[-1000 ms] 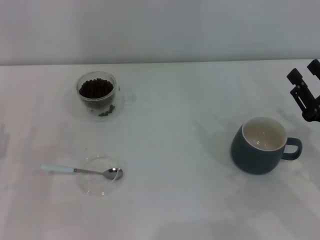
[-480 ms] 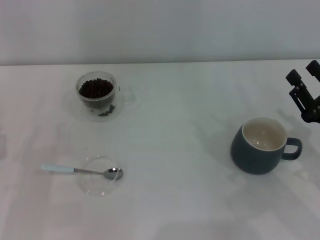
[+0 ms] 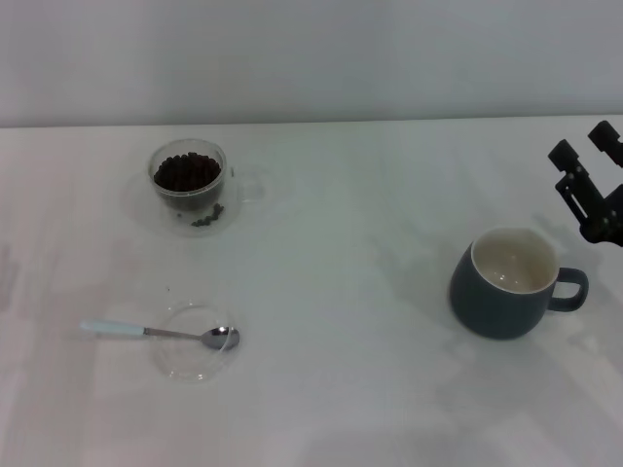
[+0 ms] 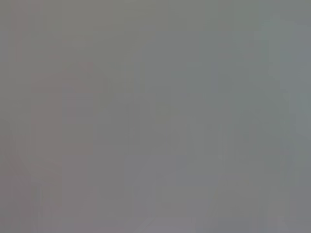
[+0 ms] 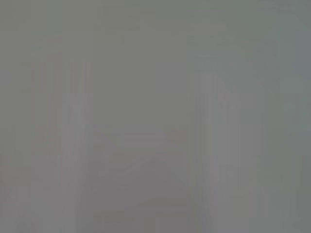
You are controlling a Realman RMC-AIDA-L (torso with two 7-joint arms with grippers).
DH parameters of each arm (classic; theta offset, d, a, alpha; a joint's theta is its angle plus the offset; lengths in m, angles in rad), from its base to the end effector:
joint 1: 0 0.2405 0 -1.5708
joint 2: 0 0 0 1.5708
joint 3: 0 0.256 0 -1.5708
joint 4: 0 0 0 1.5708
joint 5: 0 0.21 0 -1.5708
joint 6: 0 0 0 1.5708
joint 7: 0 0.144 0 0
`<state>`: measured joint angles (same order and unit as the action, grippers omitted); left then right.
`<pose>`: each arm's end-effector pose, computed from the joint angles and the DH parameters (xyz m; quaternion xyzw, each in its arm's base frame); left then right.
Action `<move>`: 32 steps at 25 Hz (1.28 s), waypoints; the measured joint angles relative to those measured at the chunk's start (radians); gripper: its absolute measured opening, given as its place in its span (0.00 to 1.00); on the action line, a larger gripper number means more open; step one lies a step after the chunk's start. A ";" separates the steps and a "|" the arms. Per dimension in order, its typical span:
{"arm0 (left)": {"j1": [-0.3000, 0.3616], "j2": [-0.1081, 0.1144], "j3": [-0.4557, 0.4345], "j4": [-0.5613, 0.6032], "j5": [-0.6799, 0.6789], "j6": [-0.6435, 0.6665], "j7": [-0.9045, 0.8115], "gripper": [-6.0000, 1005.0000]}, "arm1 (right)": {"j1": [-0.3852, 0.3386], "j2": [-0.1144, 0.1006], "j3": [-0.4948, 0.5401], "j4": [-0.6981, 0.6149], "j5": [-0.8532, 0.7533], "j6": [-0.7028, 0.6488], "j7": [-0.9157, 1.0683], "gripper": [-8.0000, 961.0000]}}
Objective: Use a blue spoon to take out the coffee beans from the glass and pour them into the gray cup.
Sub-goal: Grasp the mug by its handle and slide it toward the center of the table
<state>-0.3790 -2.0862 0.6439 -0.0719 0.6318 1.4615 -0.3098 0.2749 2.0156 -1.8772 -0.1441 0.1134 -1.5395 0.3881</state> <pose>-0.3616 0.2808 0.0240 -0.5923 -0.2606 -0.3670 0.6683 0.3280 0.2683 0.0149 -0.7337 0.1532 0.4089 0.5207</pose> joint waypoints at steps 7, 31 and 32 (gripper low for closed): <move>-0.003 0.000 -0.006 0.000 -0.005 -0.003 0.000 0.80 | 0.000 0.000 -0.007 0.000 0.006 0.001 -0.002 0.56; -0.008 0.000 -0.006 0.000 -0.008 -0.028 0.000 0.79 | 0.001 0.000 -0.008 -0.002 0.001 0.001 0.002 0.56; -0.008 0.000 -0.006 0.000 -0.008 -0.028 0.000 0.79 | 0.001 0.000 -0.009 -0.002 0.002 0.001 0.002 0.56</move>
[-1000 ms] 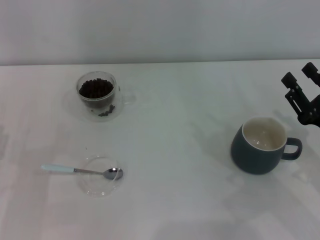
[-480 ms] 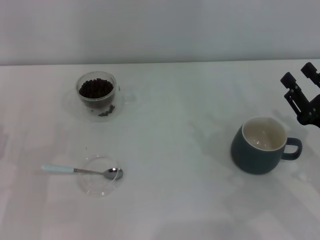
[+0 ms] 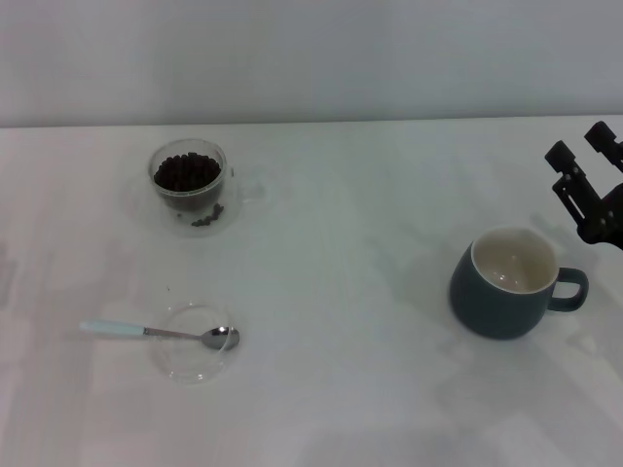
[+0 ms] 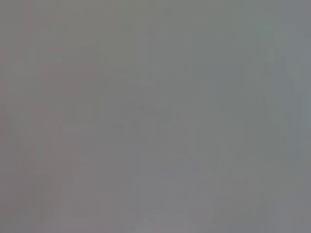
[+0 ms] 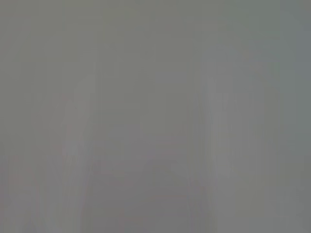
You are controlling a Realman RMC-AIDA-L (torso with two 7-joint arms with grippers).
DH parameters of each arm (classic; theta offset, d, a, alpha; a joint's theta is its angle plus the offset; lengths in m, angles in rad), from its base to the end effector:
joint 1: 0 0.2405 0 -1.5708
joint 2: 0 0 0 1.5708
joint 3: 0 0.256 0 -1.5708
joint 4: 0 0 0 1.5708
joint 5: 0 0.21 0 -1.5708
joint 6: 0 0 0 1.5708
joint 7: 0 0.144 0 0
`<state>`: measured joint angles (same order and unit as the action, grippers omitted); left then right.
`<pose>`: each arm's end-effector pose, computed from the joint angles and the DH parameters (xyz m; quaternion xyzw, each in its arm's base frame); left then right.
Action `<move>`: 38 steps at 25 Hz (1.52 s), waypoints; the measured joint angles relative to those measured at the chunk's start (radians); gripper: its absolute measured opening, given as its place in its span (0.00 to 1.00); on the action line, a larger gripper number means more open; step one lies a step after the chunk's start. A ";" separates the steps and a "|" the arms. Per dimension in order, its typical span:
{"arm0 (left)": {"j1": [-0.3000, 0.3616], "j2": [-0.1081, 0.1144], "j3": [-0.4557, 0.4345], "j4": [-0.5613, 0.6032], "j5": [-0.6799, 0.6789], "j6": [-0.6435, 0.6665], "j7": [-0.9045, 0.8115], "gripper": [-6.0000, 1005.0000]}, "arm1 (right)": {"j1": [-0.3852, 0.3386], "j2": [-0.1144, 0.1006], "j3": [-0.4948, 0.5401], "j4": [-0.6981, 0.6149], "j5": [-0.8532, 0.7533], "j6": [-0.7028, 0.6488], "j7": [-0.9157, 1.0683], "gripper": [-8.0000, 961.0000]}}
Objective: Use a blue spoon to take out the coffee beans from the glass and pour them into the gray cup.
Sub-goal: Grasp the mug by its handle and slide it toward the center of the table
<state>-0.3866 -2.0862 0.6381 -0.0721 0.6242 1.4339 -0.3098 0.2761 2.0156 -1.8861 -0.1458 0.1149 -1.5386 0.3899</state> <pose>-0.3637 0.2840 0.0232 -0.5900 -0.2702 -0.3609 0.6698 0.3269 0.2685 0.0137 -0.7358 0.1530 0.4097 0.5170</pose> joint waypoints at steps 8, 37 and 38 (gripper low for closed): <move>-0.001 0.000 0.001 0.000 0.002 0.000 0.000 0.79 | -0.001 0.000 -0.006 0.000 -0.002 -0.006 -0.004 0.56; 0.001 -0.001 0.001 -0.021 0.004 0.005 -0.011 0.79 | 0.004 0.000 -0.019 -0.021 -0.001 0.025 -0.005 0.56; 0.002 0.000 0.000 -0.018 0.003 0.008 -0.012 0.79 | 0.005 0.000 -0.021 -0.022 -0.001 0.026 -0.005 0.56</move>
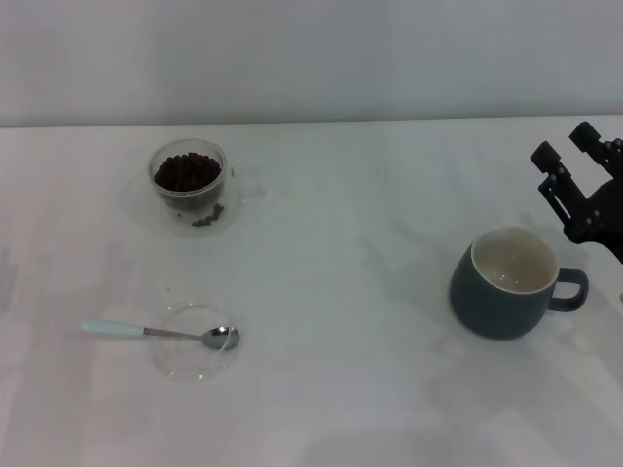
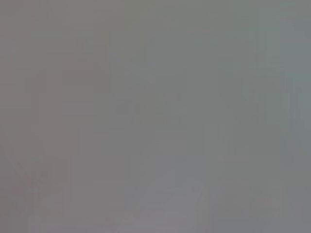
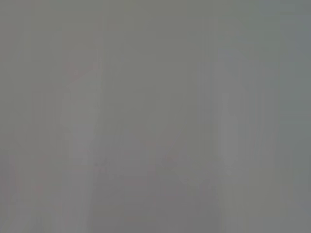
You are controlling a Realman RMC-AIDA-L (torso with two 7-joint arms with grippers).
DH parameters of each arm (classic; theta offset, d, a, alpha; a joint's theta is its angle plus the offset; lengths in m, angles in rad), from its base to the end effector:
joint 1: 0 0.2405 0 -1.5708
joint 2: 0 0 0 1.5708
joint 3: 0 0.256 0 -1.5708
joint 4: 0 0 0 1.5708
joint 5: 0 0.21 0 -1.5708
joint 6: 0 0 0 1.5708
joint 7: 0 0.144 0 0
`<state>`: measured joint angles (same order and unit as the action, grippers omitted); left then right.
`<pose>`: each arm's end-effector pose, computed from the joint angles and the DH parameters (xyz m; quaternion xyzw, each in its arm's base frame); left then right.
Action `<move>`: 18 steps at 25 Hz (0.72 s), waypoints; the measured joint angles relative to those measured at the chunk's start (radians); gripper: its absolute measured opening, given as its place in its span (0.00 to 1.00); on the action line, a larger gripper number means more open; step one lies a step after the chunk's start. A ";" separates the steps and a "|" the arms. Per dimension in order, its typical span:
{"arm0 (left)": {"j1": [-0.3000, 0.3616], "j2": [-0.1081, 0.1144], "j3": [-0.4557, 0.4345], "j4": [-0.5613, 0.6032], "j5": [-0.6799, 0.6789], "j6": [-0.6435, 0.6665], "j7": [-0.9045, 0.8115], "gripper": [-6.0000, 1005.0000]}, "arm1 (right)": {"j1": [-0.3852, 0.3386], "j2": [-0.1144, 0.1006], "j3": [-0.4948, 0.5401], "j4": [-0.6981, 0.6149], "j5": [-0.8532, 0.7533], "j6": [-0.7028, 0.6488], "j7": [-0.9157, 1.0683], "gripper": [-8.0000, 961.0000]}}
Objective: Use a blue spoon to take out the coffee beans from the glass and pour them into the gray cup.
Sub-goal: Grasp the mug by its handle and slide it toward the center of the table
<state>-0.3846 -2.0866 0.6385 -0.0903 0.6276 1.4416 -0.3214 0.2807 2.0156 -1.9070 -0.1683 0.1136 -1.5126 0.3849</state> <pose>-0.3638 0.2807 0.0194 -0.5892 -0.2796 -0.3654 0.6642 0.3223 0.2728 0.0091 -0.7435 0.1504 0.4078 0.5082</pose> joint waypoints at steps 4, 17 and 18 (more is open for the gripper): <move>0.000 0.002 0.000 0.004 0.000 0.006 -0.001 0.79 | 0.000 0.000 -0.023 -0.002 0.000 0.002 0.000 0.56; 0.004 0.001 0.004 0.000 0.004 0.007 0.003 0.78 | 0.000 0.000 -0.026 -0.007 0.000 0.004 0.000 0.56; 0.004 0.000 0.003 0.000 0.003 0.010 0.002 0.78 | 0.000 0.000 -0.026 -0.010 0.000 0.003 -0.001 0.56</move>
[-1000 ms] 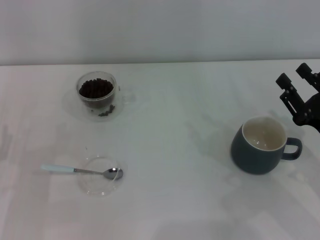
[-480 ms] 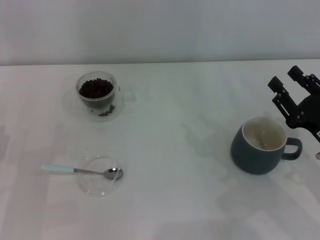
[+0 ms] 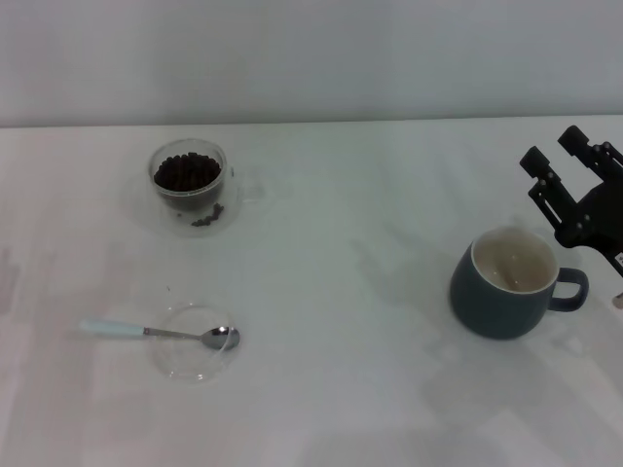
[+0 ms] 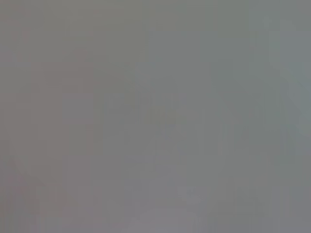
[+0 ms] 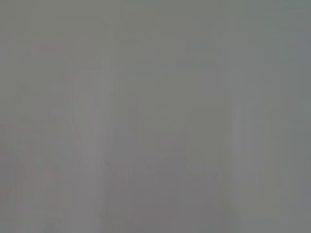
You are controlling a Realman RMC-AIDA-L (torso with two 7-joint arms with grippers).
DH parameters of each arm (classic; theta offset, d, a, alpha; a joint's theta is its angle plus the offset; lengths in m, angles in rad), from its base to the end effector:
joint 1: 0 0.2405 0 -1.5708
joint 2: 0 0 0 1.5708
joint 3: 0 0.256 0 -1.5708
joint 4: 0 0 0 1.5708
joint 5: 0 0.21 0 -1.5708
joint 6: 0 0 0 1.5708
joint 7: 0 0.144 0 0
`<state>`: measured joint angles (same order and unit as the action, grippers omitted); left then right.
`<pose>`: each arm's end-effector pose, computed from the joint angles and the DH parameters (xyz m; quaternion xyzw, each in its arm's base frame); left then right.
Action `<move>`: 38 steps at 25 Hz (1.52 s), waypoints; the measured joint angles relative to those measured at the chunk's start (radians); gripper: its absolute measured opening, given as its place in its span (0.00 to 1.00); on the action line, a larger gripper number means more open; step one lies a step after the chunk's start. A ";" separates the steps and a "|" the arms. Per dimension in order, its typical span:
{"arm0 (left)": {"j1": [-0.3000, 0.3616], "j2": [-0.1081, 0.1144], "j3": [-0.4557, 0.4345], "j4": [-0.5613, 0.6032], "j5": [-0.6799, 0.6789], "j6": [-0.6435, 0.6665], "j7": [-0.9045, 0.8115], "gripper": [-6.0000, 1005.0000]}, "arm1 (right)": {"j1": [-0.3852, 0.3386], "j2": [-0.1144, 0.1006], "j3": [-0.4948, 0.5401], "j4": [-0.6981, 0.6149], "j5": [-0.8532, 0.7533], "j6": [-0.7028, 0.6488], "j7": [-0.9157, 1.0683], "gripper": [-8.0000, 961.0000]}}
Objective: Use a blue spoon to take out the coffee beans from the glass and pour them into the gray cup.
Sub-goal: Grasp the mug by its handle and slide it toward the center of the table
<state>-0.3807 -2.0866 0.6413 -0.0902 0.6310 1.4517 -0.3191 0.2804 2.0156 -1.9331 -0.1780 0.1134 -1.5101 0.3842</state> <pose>-0.3633 0.2791 0.0195 -0.5907 -0.2756 -0.3665 0.6639 0.3189 0.2723 0.0050 -0.7507 0.1472 0.4092 0.4973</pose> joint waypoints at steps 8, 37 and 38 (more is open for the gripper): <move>0.000 0.000 0.001 0.001 0.001 0.011 0.003 0.78 | -0.004 0.000 0.000 0.001 0.000 -0.001 -0.010 0.56; 0.025 0.003 0.003 0.004 0.017 0.018 -0.050 0.78 | -0.027 -0.003 -0.047 0.005 -0.001 -0.058 0.001 0.56; 0.024 0.003 0.003 0.004 0.016 0.015 -0.045 0.78 | -0.028 -0.003 -0.049 0.005 0.000 -0.058 0.002 0.56</move>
<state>-0.3564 -2.0839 0.6440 -0.0864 0.6471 1.4666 -0.3641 0.2523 2.0125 -1.9822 -0.1733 0.1133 -1.5678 0.3859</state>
